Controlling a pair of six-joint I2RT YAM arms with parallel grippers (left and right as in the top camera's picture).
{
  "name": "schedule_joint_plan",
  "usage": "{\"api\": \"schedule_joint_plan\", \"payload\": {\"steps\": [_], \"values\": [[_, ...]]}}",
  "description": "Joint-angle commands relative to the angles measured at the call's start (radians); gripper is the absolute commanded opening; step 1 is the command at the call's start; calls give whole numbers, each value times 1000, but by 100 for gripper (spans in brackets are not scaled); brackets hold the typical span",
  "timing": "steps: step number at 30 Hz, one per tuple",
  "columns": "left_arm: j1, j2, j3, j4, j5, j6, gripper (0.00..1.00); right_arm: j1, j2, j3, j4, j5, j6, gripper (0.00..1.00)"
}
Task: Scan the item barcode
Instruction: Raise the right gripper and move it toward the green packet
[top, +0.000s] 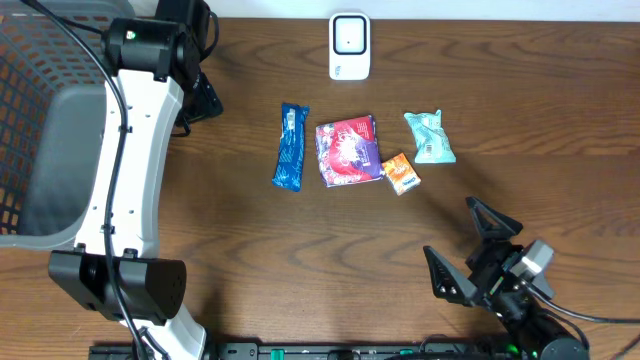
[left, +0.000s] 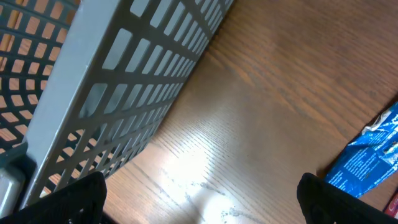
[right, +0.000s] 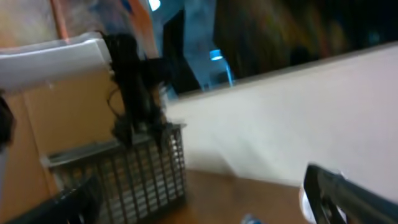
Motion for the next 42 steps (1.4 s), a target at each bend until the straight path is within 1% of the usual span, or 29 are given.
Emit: {"api": "schedule_joint_plan", "payload": {"steps": [1, 4, 6, 7, 10, 13, 14, 17, 20, 24, 28, 29, 33, 36, 37, 40, 42], "values": [[3, 2, -8, -2, -4, 6, 98, -4, 50, 201, -205, -3, -173, 99], [3, 2, -8, -2, -4, 6, 98, -4, 150, 377, -499, 10, -389, 99], [3, 2, -8, -2, -4, 6, 98, -4, 229, 480, -664, 58, -481, 99], [3, 2, -8, -2, -4, 6, 98, -4, 301, 561, -785, 119, -527, 99], [3, 2, -8, -2, -4, 6, 98, -4, 471, 721, -998, 230, -600, 99], [3, 2, -8, -2, -4, 6, 98, -4, 650, 863, -1161, 296, -631, 99], [3, 2, -8, -2, -4, 6, 98, -4, 745, 932, -1235, 305, -655, 99], [3, 2, -8, -2, -4, 6, 98, -4, 937, 1070, -1378, 304, -698, 99], [3, 2, -8, -2, -3, 6, 98, -4, 1105, 1201, -1482, 280, -698, 99], [3, 2, -8, -2, -4, 6, 98, -4, 1258, 1331, -1539, 212, -697, 99], [3, 2, -8, -2, -3, 6, 98, -4, 1318, 1352, -1538, 200, -697, 99], [3, 2, -8, -2, -4, 6, 98, -4, 1326, 1348, -1538, 219, -697, 99], [3, 2, -8, -2, -4, 6, 98, -5, 1368, 1325, -1515, 417, -690, 99], [3, 2, -8, -2, -3, 6, 98, -15, 1415, 1320, -1485, 506, -594, 99], [3, 2, -8, -2, -4, 6, 98, -39, 1463, 1320, -1454, 523, -514, 99], [3, 2, -8, -2, -3, 6, 98, -69, 1532, 1320, -1404, 519, -437, 99], [3, 2, -8, -2, -4, 6, 98, -76, 1577, 1320, -1379, 489, -415, 99]]}}
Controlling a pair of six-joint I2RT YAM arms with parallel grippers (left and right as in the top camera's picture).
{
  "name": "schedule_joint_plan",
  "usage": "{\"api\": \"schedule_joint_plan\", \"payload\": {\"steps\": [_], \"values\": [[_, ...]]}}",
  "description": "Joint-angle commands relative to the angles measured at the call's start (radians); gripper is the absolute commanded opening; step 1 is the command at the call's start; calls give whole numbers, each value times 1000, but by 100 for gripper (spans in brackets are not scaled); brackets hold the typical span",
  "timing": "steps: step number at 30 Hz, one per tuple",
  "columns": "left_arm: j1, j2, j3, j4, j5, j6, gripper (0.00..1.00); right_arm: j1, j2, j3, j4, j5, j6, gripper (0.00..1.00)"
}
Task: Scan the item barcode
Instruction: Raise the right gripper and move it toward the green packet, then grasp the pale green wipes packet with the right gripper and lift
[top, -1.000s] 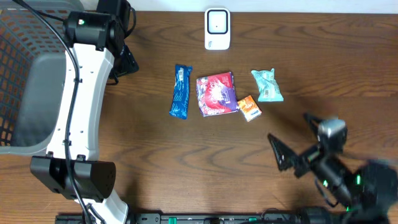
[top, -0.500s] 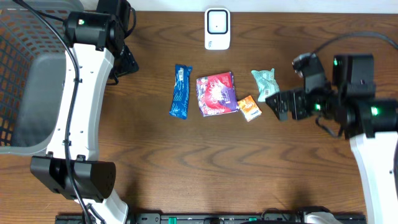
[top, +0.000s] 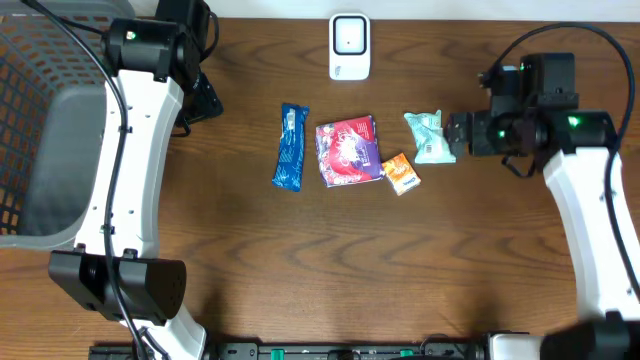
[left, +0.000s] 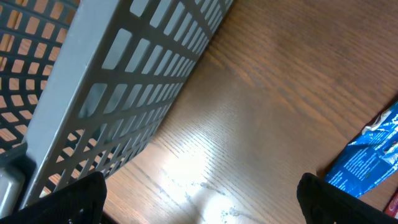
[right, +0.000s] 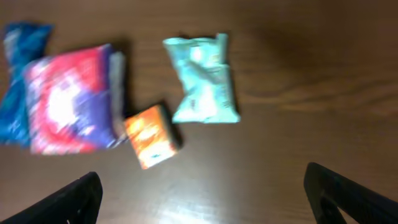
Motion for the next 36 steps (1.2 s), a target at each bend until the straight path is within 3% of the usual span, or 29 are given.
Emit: {"api": "schedule_joint_plan", "payload": {"steps": [1, 2, 4, 5, 9, 13, 23, 27, 30, 33, 36], "values": [[3, 2, -8, -3, -4, 6, 98, -21, 82, -6, 34, -10, 108, 99], [3, 2, -7, -3, -4, 6, 98, -19, 101, -6, 46, -28, 108, 97], [3, 2, -7, -3, -4, 6, 98, -13, 147, -6, 79, -43, 109, 75], [3, 2, -7, -3, -3, 6, 98, -11, 166, -6, 91, -43, 109, 73], [3, 2, -8, -3, -4, 6, 98, -10, 254, -6, 149, -41, 98, 76], [3, 2, -7, -3, -4, 6, 98, -11, 342, -6, 204, -40, 98, 63], [3, 2, -7, -3, -4, 6, 98, -10, 512, -6, 309, -103, 98, 52], [3, 2, -8, -3, -4, 6, 98, -10, 534, -6, 301, -104, 98, 39], [3, 2, -8, -3, -4, 6, 98, -9, 530, -6, 279, -130, 98, 35], [3, 2, -7, -3, -4, 6, 98, -3, 522, -5, 238, -150, 98, 20], [3, 2, -7, -3, -4, 6, 98, 6, 498, -4, 191, -120, 98, 15]]}}
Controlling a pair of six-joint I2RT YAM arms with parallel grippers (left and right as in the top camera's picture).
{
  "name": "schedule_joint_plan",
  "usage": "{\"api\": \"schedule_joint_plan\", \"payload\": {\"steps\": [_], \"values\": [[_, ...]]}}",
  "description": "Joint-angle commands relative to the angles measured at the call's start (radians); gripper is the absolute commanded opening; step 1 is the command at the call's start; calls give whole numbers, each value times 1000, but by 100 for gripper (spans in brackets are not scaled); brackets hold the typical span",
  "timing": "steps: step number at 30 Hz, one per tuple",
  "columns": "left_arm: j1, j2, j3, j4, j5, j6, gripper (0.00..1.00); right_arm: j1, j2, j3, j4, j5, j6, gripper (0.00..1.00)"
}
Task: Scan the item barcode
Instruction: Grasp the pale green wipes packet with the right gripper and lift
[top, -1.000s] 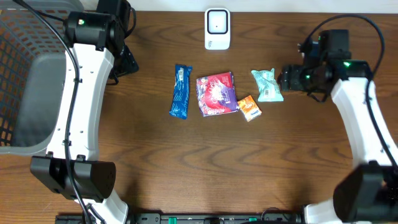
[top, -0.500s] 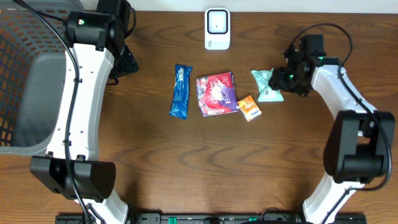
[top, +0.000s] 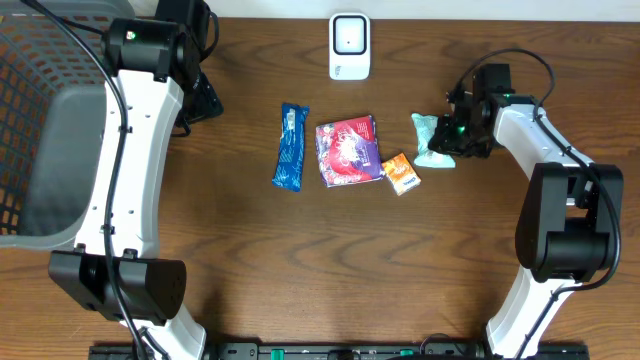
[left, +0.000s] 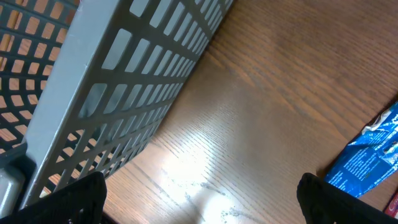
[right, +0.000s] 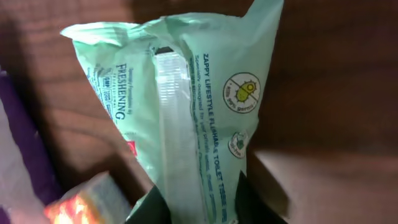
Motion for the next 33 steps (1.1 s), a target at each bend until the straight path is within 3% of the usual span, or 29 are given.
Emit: {"api": "schedule_joint_plan", "payload": {"steps": [1, 6, 11, 12, 14, 17, 22, 25, 26, 28, 33], "values": [[3, 2, -8, -3, -3, 6, 98, 21, -35, -6, -61, 39, -3, 14], [3, 2, -7, -3, -4, 6, 98, 45, -134, -6, -135, 205, 43, 14], [3, 2, -8, -3, -4, 6, 98, 87, -222, -6, -211, 517, 175, 14], [3, 2, -8, -3, -4, 6, 98, 98, -229, -6, -220, 578, 181, 19], [3, 2, -7, -3, -4, 6, 98, 109, -228, -6, -219, 592, 180, 43], [3, 2, -7, -3, -4, 6, 98, 121, -214, -7, -216, 578, 180, 59], [3, 2, -7, -3, -3, 6, 98, 127, -206, -9, -205, 546, 180, 60], [3, 2, -8, -3, -4, 6, 98, 127, -205, -9, -208, 560, 180, 50], [3, 2, -8, -3, -4, 6, 98, 126, -205, -9, -211, 584, 180, 40], [3, 2, -7, -3, -4, 6, 98, 120, -205, -9, -214, 617, 180, 33], [3, 2, -7, -3, -3, 6, 98, 71, -205, -9, -234, 636, 252, 33]]}}
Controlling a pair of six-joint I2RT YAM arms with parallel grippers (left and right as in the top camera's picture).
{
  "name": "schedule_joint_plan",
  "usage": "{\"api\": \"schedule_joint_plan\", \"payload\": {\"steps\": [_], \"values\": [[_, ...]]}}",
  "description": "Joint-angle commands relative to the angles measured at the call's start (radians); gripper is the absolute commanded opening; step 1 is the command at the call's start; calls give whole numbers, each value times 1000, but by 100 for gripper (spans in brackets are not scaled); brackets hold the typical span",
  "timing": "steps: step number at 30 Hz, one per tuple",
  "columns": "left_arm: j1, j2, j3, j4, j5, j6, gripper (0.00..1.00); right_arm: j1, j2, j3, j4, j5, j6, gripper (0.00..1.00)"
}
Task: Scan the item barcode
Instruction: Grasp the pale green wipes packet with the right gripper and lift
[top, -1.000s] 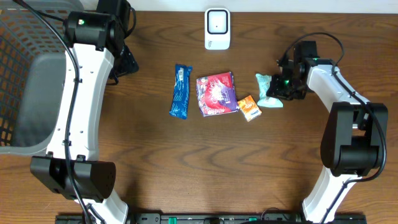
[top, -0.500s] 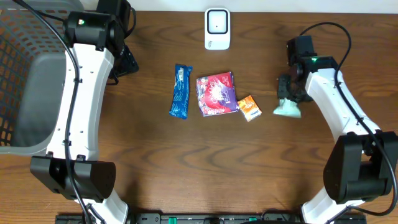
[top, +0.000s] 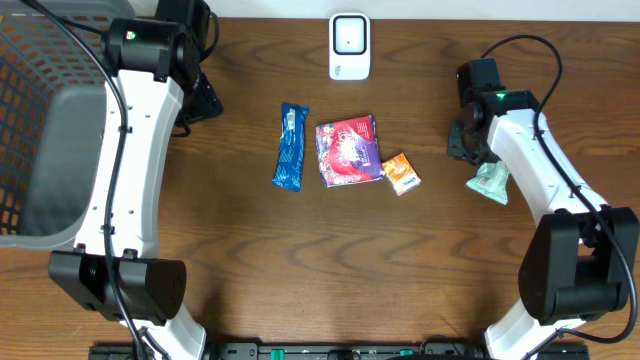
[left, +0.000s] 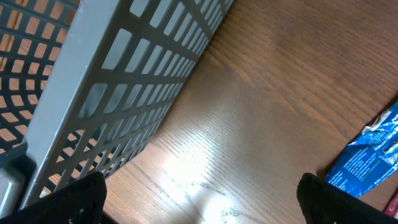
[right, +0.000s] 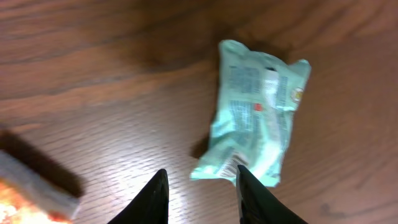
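A mint-green wipes packet lies flat on the wooden table at the right; in the right wrist view the packet shows a barcode near its lower edge. My right gripper is open just short of it, nothing between its fingers; overhead the right gripper sits to the packet's upper left. The white scanner stands at the table's back middle. My left gripper is open and empty beside the basket, far from the items.
A blue packet, a pink-purple packet and a small orange box lie mid-table. A grey mesh basket fills the left side, and its wall is close to the left gripper.
The right gripper held the mint packet beside the orange box; the packet now lies farther right and nearer the front, let go. The right gripper is off it. Left arm unchanged.
The right arm was folded at the front right, all items lying mid-table. Then it was above the mint packet with its gripper open. Then the gripper was shut on the packet. Now the packet rests apart from the group, released.
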Motion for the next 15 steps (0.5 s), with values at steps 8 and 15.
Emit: {"api": "schedule_joint_plan", "payload": {"steps": [8, 15], "values": [[3, 2, -7, -3, -4, 6, 98, -158, 12, -3, -40, 26, 106, 40], [3, 2, -8, -3, -4, 6, 98, -177, 12, -37, 12, 25, 106, 1]]}}
